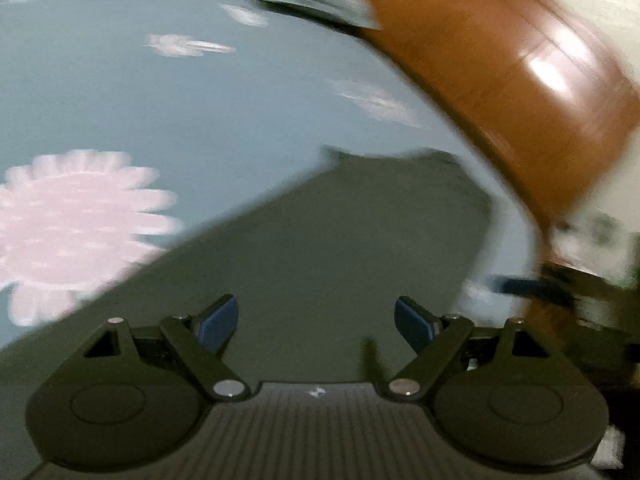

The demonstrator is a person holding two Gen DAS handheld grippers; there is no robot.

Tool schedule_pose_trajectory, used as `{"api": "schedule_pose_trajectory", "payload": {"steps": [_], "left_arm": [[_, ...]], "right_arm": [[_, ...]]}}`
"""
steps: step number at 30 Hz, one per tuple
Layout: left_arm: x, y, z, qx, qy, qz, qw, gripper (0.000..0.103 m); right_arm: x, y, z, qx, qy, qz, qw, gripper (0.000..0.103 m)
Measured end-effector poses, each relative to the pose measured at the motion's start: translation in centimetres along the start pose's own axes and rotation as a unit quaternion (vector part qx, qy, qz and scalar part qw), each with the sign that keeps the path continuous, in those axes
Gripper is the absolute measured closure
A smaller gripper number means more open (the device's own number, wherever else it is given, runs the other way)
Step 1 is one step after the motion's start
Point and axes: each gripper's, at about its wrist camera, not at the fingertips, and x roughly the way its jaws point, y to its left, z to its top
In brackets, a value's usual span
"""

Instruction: Fold clothes

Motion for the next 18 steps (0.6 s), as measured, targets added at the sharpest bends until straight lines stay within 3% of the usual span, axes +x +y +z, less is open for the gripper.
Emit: {"api": "schedule_pose_trajectory", "payload": {"steps": [1,4,9,13,18], "left_arm": [[0.0,-0.1,0.1,-0.013,-0.009,0.025,0.9996,0.018],[-0.6,-1.2,1.1,-0.043,-0.029,0.039,0.9979,0.018],[-0.3,-5.5,2.6,-0.037,-0.051,0.004,0.9980,0.015],[3.6,-8.2,3.6,-0.021,-0.038,-0.007,0.9990,0.015],[9.1,-8.4,4.8,-0.045,-0.020,0.023,0.9985,0.015]], "right_arm": [[0.2,-0.6,0.2,-0.002,-0.003,0.007,1.000,0.000],[0.8,-2.4,0.8,-0.024,-0.023,0.027,0.999,0.000],[3.3,-6.2,2.0,-0.059,-0.026,0.049,0.997,0.000],[4.6,-9.0,2.0,-0.074,-0.020,0.061,0.995,0.000],[5.0,-11.1,0.7,-0.058,-0.018,0.077,0.995,0.000]]}}
